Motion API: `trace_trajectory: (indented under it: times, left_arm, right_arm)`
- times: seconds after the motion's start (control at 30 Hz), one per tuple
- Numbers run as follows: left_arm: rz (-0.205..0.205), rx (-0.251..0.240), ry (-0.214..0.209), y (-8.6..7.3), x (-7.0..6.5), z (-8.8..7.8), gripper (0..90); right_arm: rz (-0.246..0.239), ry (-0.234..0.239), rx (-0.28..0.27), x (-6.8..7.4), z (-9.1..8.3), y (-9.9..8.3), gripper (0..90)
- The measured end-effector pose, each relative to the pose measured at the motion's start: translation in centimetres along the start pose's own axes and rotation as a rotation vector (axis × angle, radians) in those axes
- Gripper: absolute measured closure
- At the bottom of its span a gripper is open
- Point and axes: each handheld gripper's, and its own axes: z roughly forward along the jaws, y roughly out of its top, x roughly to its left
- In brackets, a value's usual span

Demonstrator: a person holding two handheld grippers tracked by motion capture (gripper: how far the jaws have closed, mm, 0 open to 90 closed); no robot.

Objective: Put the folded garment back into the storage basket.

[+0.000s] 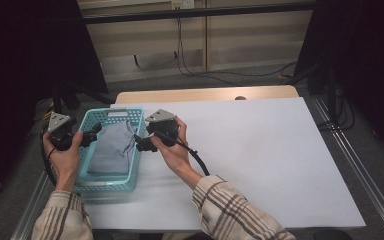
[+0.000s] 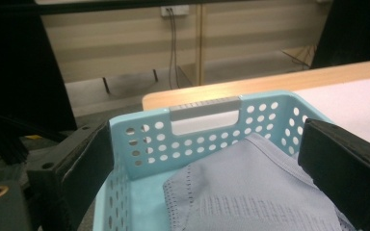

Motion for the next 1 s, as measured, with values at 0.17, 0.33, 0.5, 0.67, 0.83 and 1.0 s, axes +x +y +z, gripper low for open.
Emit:
trace_trajectory:
  times: [0.17,0.33,0.5,0.67,0.83,1.0]
  left_arm:
    - [-0.003,-0.014,-0.001,-0.2,-0.6,-0.8,5.3]
    - [-0.002,-0.026,-0.011,0.0,-1.2,-1.4,5.3]
    - [0.001,-0.038,-0.018,0.2,-2.2,-2.0,5.3]
    - [0.004,-0.047,-0.023,0.2,-2.9,-2.9,5.3]
    - [-0.010,-0.051,-0.019,-0.1,-3.6,-3.7,5.4]
    - [-0.003,-0.052,-0.045,-0.2,-4.5,-4.4,5.4]
  right_arm:
    - [0.007,-0.010,-0.018,-0.6,-0.6,0.0,1.3]
    - [0.011,-0.013,-0.037,-1.1,-1.2,0.0,1.3]
    - [0.018,-0.029,-0.043,-1.5,-1.9,-0.1,1.6]
    - [0.015,-0.034,-0.058,-2.2,-2.8,-0.4,2.0]
    - [0.029,-0.043,-0.070,-2.8,-3.9,-0.7,2.3]
    - [0.021,-0.057,-0.089,-3.7,-5.2,-1.1,2.4]
